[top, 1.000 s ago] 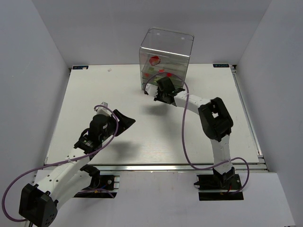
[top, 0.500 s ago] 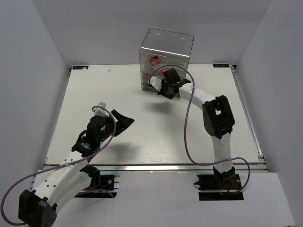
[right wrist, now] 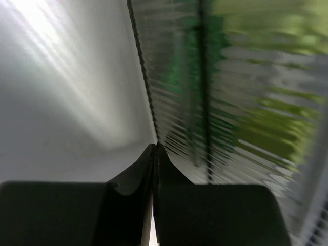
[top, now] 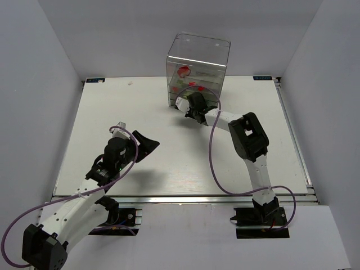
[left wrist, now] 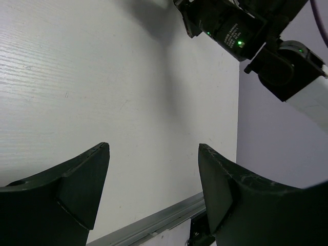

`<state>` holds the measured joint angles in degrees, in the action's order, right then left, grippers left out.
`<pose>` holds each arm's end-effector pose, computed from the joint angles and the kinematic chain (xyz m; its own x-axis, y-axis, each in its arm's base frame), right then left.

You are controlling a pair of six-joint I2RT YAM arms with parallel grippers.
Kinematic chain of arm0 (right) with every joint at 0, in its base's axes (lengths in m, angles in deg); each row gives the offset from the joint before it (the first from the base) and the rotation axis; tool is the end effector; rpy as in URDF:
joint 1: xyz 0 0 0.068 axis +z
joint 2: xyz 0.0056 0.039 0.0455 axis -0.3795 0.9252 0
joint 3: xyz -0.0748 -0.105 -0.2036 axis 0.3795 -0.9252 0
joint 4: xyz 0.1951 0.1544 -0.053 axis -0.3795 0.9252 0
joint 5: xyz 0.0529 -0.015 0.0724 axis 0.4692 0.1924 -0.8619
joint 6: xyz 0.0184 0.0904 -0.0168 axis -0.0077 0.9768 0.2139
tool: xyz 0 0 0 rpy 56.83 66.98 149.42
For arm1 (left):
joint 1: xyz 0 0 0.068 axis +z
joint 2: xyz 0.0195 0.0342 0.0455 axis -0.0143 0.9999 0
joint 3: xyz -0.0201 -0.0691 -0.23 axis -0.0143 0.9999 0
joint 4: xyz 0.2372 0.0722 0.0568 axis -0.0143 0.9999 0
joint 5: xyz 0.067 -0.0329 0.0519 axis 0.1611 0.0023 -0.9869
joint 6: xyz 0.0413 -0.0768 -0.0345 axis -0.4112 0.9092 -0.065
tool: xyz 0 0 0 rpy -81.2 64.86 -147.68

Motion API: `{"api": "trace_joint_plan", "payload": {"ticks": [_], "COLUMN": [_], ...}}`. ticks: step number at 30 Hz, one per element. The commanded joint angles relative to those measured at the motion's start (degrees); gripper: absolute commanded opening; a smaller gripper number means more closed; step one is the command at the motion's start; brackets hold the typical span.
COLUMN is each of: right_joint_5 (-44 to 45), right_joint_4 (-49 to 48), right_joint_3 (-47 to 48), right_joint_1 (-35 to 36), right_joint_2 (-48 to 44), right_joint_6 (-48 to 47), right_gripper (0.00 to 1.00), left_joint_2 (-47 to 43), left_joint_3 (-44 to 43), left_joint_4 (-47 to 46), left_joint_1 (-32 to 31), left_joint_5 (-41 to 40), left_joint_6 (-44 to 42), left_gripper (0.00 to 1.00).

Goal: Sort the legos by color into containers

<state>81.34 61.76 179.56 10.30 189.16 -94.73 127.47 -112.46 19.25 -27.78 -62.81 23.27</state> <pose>0.4376 0.2517 0.1034 -0.1276 -0.9160 -0.3804 -0.6343 0.3702 -0.6786 0.2105 -0.1126 0.1964 -0.6250 -0.6176 -0.4775 -0.0394 0.6358 -0.7708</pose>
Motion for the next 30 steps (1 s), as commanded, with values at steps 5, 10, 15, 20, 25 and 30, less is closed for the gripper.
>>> {"api": "trace_joint_plan", "payload": {"ticks": [5,10,15,20,25,30], "right_joint_5": [6.9,-28.9,-43.8,-41.4,-35.6,-34.8], "right_joint_4": [-8.5,30.9,35.7,30.4,29.7,28.9], "right_joint_3": [-0.2,6.8,1.0,-5.4,-6.1,-7.6], "right_joint_1": [-0.6,-0.4,-0.7,-0.9,-1.1,-1.7], "right_joint_2": [0.1,-6.6,-18.1,-27.5,-31.9,-37.3], "right_joint_6": [-1.3,-2.4,8.7,22.7,34.7,36.1], "right_gripper": [0.00,0.00,0.60,0.89,0.89,0.89], "left_joint_2": [-0.6,-1.5,-2.2,-2.7,-1.9,1.5], "left_joint_3": [-0.3,-0.5,-0.2,-0.1,-1.3,-4.2], "left_joint_4": [0.4,0.6,-0.3,-5.0,-10.5,-11.9], "left_joint_1": [-0.2,-0.2,-0.2,-0.2,-0.2,-0.9], "left_joint_5": [-0.6,-0.8,-0.6,3.0,6.8,10.2], "left_joint_6": [0.0,0.0,-0.6,-3.5,-6.1,-9.7], "left_gripper": [0.79,0.79,0.81,0.90,0.98,0.98]}}
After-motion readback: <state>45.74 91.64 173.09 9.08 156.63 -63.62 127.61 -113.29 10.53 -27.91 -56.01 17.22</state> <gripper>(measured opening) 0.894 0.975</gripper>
